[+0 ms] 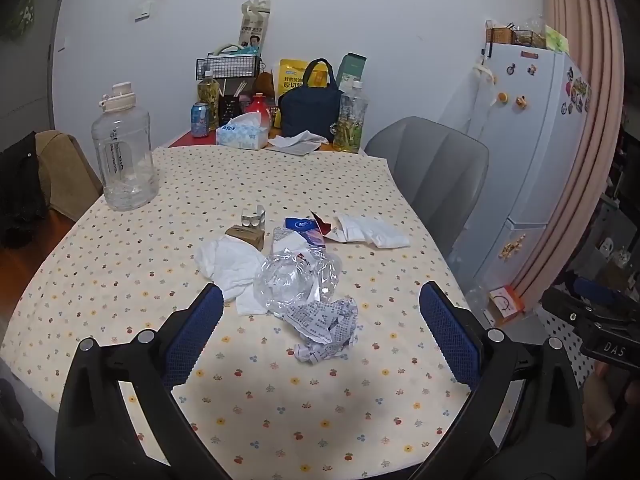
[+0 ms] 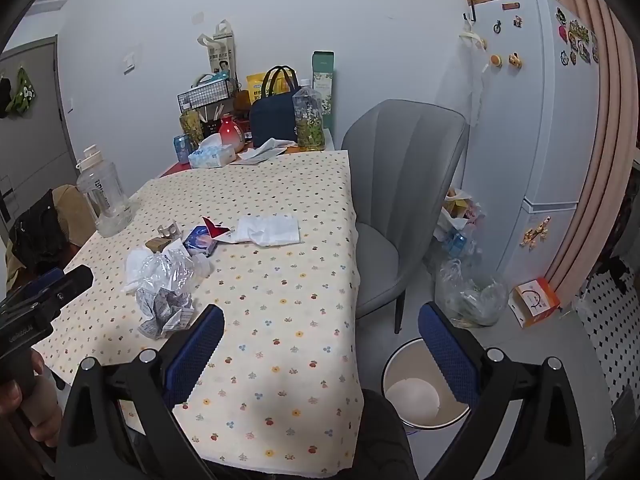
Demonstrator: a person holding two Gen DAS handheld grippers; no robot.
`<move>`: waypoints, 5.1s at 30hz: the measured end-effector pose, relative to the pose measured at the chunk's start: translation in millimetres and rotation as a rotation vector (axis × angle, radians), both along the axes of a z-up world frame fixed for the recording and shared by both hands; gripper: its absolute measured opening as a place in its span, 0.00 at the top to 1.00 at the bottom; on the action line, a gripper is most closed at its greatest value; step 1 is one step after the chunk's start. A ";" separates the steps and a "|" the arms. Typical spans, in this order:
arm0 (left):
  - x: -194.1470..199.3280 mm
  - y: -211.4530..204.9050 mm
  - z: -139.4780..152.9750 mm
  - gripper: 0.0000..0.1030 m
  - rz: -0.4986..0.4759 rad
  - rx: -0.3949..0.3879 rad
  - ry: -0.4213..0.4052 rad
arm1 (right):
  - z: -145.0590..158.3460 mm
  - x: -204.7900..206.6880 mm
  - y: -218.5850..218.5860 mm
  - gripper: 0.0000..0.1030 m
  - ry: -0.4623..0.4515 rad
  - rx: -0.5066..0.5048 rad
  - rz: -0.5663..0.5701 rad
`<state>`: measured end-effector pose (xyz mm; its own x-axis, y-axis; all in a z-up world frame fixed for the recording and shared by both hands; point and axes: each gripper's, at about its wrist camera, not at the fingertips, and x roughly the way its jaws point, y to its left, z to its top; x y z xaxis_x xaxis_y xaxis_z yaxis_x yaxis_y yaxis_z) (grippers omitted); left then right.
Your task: Collect trash
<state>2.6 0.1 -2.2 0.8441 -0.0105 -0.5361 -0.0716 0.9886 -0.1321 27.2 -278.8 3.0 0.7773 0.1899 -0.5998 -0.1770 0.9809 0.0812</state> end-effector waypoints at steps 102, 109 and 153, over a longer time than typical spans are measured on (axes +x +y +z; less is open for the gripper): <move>6.5 135.9 -63.7 0.05 0.252 -0.093 0.116 | -86.0 69.2 176.9 0.50 0.258 0.033 0.404; 23.5 120.8 -63.8 0.05 0.201 -0.086 0.124 | -91.1 70.4 165.1 0.79 0.294 0.110 0.452; 137.1 -1.6 -84.1 0.14 -0.060 0.268 0.307 | -86.1 96.7 25.8 0.78 0.252 0.239 0.153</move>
<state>139.7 -1.5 -86.3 0.6468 0.1197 -0.7532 -0.0089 0.9887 0.1494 123.9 -253.0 -83.0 0.5630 0.4497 -0.6934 -0.2652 0.8929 0.3638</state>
